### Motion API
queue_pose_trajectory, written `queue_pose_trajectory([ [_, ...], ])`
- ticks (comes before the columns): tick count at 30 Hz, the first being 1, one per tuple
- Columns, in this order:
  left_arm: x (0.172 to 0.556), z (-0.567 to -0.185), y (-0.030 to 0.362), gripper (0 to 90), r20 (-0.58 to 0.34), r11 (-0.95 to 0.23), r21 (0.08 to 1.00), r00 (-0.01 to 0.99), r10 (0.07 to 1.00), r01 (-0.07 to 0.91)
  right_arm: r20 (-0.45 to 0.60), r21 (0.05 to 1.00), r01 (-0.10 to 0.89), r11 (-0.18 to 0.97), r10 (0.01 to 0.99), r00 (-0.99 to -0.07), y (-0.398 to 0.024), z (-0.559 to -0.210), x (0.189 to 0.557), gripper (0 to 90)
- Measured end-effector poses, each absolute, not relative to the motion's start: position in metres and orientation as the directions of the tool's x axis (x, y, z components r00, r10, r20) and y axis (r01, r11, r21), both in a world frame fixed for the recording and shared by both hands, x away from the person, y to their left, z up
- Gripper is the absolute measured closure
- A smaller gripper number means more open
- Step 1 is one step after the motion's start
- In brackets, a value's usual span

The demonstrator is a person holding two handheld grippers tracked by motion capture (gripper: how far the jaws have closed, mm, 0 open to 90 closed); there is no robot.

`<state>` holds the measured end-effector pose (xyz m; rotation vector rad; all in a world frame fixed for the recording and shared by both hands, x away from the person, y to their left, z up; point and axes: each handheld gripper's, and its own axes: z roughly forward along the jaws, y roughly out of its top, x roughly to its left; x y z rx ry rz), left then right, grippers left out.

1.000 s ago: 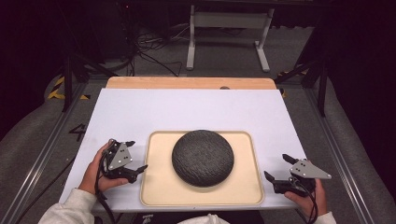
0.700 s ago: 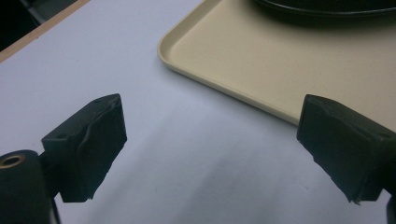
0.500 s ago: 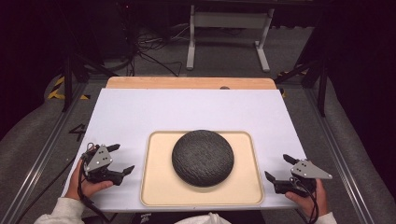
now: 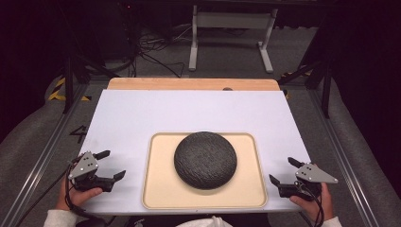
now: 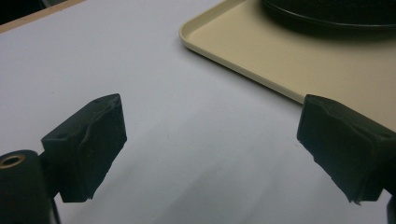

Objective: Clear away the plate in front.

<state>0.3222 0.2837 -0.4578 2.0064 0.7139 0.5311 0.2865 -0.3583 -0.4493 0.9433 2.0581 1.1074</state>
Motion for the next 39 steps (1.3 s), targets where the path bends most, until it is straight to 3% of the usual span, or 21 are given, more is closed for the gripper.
queue_pose_trajectory([
  [39,0.319,-0.456,0.271,10.7,0.14,-0.477,0.847,0.765,0.628,0.236,-0.18,0.868,0.299,0.398,0.811,-0.556,-0.359,-0.45,0.284,8.1],
])
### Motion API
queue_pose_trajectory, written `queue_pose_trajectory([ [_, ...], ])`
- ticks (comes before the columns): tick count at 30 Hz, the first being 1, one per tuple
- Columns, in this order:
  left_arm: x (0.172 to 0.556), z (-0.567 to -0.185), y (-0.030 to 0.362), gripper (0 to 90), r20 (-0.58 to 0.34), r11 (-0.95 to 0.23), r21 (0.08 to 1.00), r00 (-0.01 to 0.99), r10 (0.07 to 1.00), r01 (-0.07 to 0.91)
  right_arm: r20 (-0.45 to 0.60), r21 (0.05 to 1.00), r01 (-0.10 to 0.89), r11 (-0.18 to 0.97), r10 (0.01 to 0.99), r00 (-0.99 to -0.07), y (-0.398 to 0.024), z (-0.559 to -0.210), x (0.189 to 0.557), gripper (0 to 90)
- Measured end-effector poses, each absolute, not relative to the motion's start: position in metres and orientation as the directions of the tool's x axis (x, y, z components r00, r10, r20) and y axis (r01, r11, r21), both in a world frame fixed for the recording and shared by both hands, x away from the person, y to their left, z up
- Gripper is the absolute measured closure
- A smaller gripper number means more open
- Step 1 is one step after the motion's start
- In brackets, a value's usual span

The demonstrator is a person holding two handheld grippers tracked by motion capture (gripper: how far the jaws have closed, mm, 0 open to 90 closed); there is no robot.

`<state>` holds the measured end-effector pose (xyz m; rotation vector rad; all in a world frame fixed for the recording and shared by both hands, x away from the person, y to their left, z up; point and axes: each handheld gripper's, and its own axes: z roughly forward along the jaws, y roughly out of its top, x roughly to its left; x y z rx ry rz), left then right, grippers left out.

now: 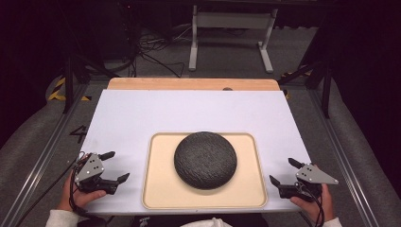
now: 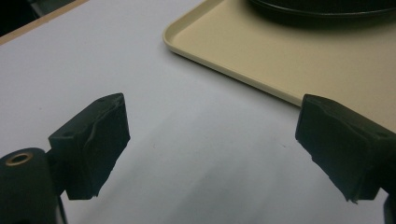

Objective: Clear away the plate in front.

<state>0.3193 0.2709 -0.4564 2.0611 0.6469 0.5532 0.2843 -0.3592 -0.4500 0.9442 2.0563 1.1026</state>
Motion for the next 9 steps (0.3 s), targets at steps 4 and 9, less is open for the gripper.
queue_pose_trajectory([
  [4,0.3195,-0.4567,0.2718,10.8,0.128,-0.47,0.851,0.776,0.618,0.233,-0.176,0.871,0.3,0.39,0.816,-0.551,-0.3602,-0.4499,0.2844,8.1],
  [9,0.3209,-0.4571,0.2703,10.8,0.124,-0.472,0.849,0.777,0.617,0.24,-0.176,0.871,0.299,0.391,0.814,-0.553,-0.3595,-0.4499,0.285,8.2],
])
